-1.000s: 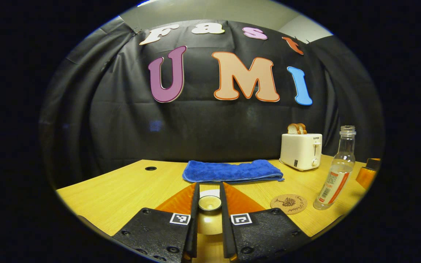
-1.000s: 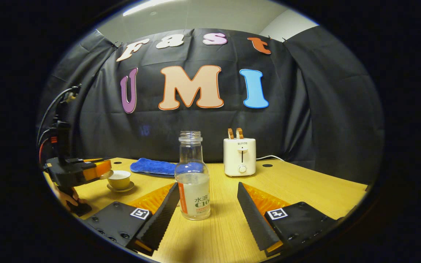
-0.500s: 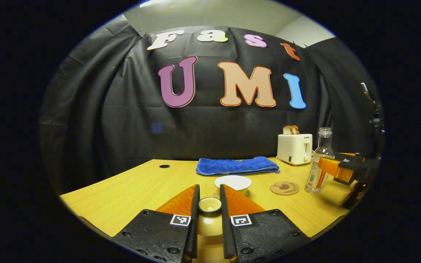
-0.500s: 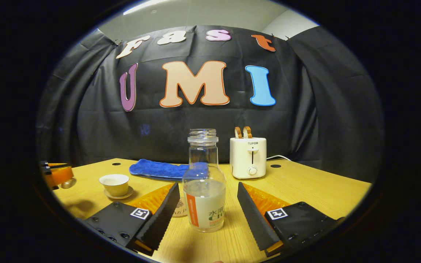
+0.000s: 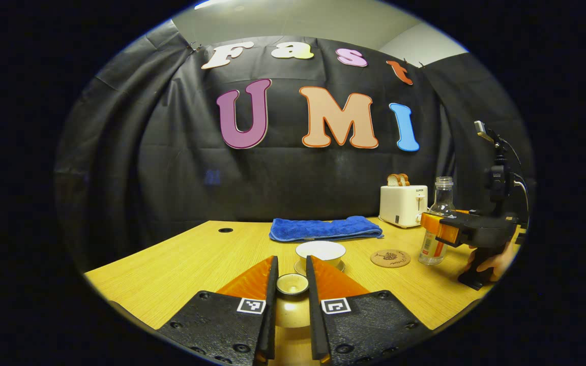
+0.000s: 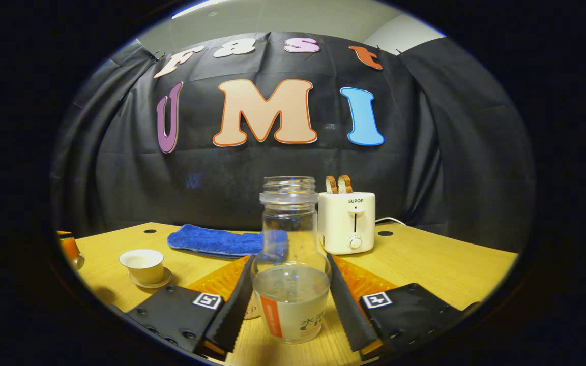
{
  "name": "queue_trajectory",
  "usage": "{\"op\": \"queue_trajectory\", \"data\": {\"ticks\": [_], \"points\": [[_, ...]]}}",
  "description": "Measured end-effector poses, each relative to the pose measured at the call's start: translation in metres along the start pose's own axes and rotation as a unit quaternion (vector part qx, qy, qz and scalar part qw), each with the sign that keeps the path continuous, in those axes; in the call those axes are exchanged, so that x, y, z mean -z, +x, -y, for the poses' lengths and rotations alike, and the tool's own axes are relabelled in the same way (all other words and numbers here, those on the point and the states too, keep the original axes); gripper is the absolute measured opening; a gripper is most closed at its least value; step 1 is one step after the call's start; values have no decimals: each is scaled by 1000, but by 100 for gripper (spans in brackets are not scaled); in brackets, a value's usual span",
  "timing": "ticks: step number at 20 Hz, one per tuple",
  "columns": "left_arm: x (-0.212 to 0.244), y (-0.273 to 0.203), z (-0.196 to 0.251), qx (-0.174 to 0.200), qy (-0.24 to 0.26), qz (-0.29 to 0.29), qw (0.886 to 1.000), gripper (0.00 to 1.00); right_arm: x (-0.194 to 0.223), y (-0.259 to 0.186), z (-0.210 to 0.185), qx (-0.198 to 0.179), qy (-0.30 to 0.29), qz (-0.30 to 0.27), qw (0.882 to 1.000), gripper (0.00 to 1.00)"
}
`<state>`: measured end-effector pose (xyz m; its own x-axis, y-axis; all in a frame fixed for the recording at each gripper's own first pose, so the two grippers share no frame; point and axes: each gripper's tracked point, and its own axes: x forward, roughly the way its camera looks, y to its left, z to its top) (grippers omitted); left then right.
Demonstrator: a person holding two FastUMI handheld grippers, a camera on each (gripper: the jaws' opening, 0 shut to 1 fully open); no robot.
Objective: Open the teacup lid with one hand, grasp the water bottle and pour water into the teacup with the other hand; after pouring, place the water bottle on the coaster and then close the teacup lid.
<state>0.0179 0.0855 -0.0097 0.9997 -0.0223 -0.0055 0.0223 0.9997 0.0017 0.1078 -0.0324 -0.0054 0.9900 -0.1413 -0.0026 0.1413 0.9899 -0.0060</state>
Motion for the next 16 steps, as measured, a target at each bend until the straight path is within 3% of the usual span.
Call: {"op": "queue_trajectory", "data": {"ticks": [4,7,11,14,16], "points": [[1,0,2,2,0,-1,1000,24,5,0,-3,-10,1,-1,1000,83],[0,0,1,2,0,0,1000,22,4,3,-5,-15,1,-1,1000,72],[2,0,5,12,0,-2,1000,22,3,1,-6,-14,-6,0,1000,73],[1,1,6,28,1,-1,1000,22,0,-2,-21,-34,-85,6,996,73],[2,1,3,38,0,-3,999,22,-4,-3,-46,-61,-154,17,986,73]]}}
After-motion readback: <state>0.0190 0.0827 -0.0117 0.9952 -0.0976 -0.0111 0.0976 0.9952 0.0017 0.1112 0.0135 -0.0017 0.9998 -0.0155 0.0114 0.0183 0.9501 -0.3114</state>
